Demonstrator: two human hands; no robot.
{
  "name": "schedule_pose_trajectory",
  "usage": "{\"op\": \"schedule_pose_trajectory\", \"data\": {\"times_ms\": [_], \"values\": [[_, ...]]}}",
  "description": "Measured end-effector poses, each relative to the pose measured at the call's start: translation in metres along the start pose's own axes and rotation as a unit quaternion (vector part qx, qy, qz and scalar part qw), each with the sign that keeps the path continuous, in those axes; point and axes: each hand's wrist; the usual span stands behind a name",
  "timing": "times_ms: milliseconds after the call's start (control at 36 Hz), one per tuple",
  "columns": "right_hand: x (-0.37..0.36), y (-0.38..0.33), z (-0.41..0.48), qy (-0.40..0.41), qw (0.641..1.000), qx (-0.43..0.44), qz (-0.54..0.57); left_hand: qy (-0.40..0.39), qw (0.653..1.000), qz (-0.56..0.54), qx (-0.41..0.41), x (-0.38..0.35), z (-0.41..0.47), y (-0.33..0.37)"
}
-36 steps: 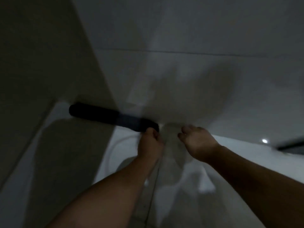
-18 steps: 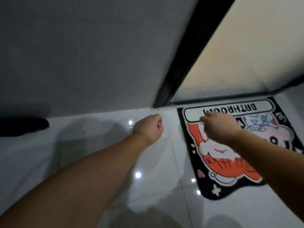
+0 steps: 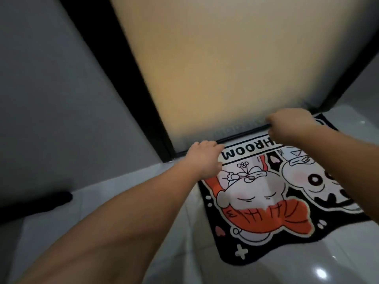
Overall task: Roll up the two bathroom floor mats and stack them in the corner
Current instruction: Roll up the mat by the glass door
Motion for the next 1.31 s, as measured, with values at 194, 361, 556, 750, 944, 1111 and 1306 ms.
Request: {"op": "schedule_pose_trajectory", "data": {"times_ms": [194, 361, 556, 750, 944, 1111, 1306], "values": [[-0.032, 0.089, -0.041, -0.04, 0.979, -0.146, 0.134, -0.021, 1.0, 0.019, -0.005, 0.037, 0.05, 0.097], [-0.084, 0.134, -0.08, -0.173, 0.957, -0.184, 0.142, -0.04, 0.994, 0.034, -0.092, 0.02, 0.085, 0.135], [-0.087, 0.19, -0.111, -0.216, 0.95, -0.209, 0.083, -0.045, 0.99, 0.002, -0.136, -0.023, 0.13, 0.155], [-0.051, 0.226, -0.184, -0.247, 0.922, -0.298, 0.028, -0.022, 0.966, -0.019, -0.258, -0.031, 0.172, 0.19], [-0.056, 0.236, -0.211, -0.27, 0.877, -0.397, 0.037, -0.036, 0.959, -0.045, -0.277, -0.044, 0.181, 0.207], [-0.099, 0.234, -0.186, -0.271, 0.88, -0.374, 0.111, -0.024, 0.964, -0.065, -0.258, -0.053, 0.187, 0.215], [-0.158, 0.245, -0.131, -0.223, 0.874, -0.367, 0.227, -0.035, 0.976, -0.081, -0.199, -0.063, 0.191, 0.204]]}}
Point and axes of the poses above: each hand's wrist, its own z-axis towards the middle knuckle, its own x-axis out of the back of the hand, y = z × x, and after that the axes turned 11 degrees about y, right-handed
